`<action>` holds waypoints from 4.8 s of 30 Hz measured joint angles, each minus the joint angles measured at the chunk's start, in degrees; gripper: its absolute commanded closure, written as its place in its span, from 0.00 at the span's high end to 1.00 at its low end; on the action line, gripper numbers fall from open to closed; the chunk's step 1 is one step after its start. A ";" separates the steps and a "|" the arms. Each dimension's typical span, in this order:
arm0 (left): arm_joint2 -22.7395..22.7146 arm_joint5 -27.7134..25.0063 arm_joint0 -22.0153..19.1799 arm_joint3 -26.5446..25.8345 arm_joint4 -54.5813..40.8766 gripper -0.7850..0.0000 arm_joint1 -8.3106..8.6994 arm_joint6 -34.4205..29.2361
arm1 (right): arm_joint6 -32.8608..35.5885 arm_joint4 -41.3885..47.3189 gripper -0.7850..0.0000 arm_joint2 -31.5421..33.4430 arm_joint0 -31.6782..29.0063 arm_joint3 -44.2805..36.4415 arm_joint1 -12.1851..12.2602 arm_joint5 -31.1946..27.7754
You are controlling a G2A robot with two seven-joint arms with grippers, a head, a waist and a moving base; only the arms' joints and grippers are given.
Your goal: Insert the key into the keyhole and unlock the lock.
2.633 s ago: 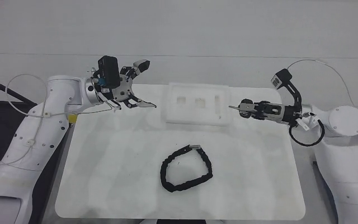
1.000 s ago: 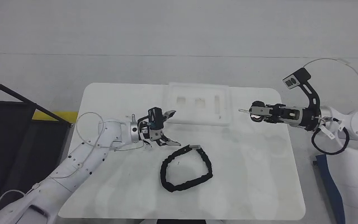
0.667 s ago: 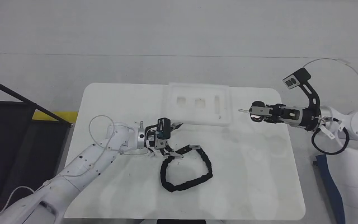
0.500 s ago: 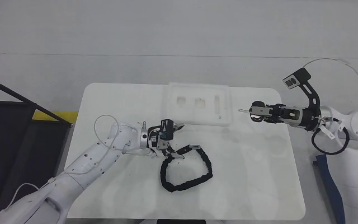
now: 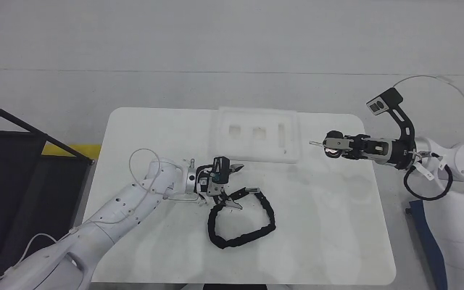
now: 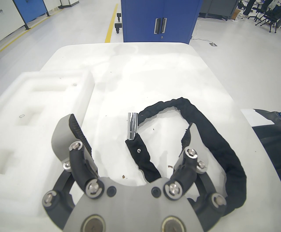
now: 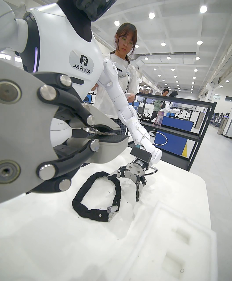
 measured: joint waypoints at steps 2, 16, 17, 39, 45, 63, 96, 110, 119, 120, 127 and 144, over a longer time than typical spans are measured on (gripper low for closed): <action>0.00 0.00 0.00 0.00 0.00 1.00 0.00 0.00 | 0.00 0.00 0.00 0.00 0.00 0.00 0.00 0.00; -2.62 8.07 5.25 -4.18 -3.79 1.00 -0.10 -10.28 | 0.00 0.00 0.00 0.00 0.00 0.00 0.00 0.00; -2.62 8.37 5.42 -4.57 -3.55 1.00 -0.17 -11.21 | 0.00 0.00 0.00 0.00 0.00 0.00 0.00 0.00; -2.66 9.45 7.14 -3.25 -2.38 0.61 -2.65 -13.48 | 0.00 0.00 0.00 0.00 0.00 0.00 0.00 0.00; -3.12 9.56 7.26 -1.89 -2.15 0.64 -3.15 -13.68 | 0.00 0.00 0.00 0.00 0.00 0.00 0.00 0.00; -3.42 9.76 7.12 0.59 -0.08 0.07 -4.84 -13.98 | 0.00 0.00 0.00 0.00 0.00 0.00 0.00 0.00; -15.20 4.58 10.51 -8.57 -3.06 0.00 -3.03 -0.27 | 0.77 -3.30 0.00 -0.26 -0.54 -3.42 0.51 1.75; -17.60 1.66 10.96 -14.83 -0.30 0.00 -2.92 15.21 | 9.23 -10.45 0.00 -1.07 4.23 -12.10 3.79 11.47; -15.39 3.16 8.91 -11.49 0.99 0.00 -4.47 26.66 | 9.23 -11.27 0.00 -1.48 6.81 -15.31 5.73 16.14; -14.98 3.55 8.73 -10.94 0.69 0.00 -4.70 27.44 | 9.23 -11.52 0.00 -1.43 6.84 -15.74 5.89 16.56; -11.53 6.67 7.47 -8.18 -3.73 0.00 -6.36 30.55 | 9.06 -11.51 0.00 -0.92 6.75 -17.17 6.29 18.01; -11.82 9.14 9.11 -10.36 -3.74 0.00 -6.52 27.42 | 8.86 -14.09 0.00 -0.40 5.88 -19.71 7.07 18.89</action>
